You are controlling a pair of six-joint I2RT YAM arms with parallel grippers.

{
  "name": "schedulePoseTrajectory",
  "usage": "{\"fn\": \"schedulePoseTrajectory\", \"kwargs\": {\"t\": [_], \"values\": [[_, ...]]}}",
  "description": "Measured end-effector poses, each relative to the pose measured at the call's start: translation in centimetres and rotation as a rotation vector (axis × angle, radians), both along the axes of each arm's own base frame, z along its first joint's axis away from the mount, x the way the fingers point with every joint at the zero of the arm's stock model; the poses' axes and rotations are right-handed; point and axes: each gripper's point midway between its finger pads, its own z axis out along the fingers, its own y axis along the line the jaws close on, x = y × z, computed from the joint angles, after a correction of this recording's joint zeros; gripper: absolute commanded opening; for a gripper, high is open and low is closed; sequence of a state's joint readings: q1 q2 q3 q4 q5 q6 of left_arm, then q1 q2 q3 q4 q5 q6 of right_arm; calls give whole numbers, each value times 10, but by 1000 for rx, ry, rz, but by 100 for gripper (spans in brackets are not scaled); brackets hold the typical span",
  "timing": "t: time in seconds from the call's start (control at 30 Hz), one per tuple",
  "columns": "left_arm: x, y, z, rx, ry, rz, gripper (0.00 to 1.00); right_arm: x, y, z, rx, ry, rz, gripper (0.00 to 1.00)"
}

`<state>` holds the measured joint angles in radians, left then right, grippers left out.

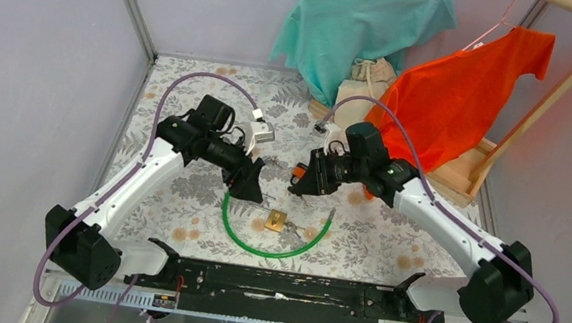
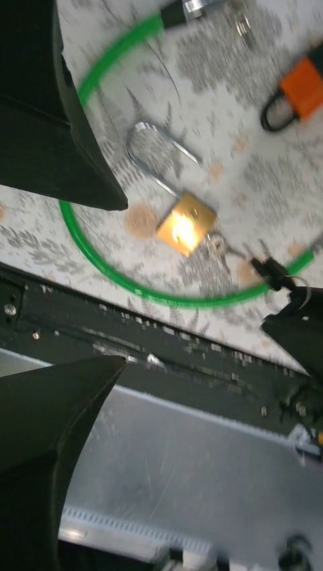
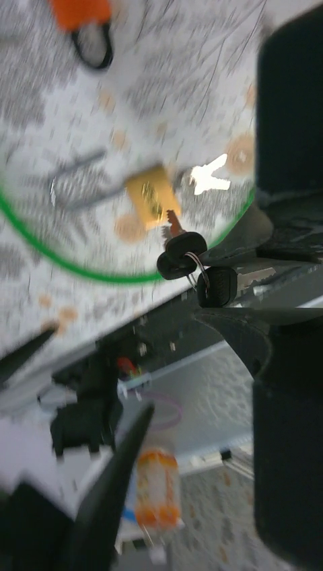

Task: Unlock with the key

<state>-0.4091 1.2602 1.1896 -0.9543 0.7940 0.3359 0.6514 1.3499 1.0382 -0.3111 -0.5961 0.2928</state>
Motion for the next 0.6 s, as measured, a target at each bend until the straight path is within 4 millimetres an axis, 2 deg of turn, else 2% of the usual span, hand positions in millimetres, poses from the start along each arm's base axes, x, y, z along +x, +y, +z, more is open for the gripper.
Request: {"fn": "schedulePoseTrajectory", "kwargs": {"t": [0.13, 0.23, 0.43, 0.6], "values": [[-22, -9, 7, -110, 45, -83, 89, -34, 18, 49, 141, 2, 109, 0], [-35, -14, 19, -188, 47, -133, 89, -52, 24, 72, 218, 25, 157, 0], [-53, -21, 43, -310, 25, -225, 86, -71, 35, 97, 311, 93, 200, 0], [-62, -25, 46, -349, 40, -271, 82, -80, 42, 111, 357, 130, 227, 0]]}}
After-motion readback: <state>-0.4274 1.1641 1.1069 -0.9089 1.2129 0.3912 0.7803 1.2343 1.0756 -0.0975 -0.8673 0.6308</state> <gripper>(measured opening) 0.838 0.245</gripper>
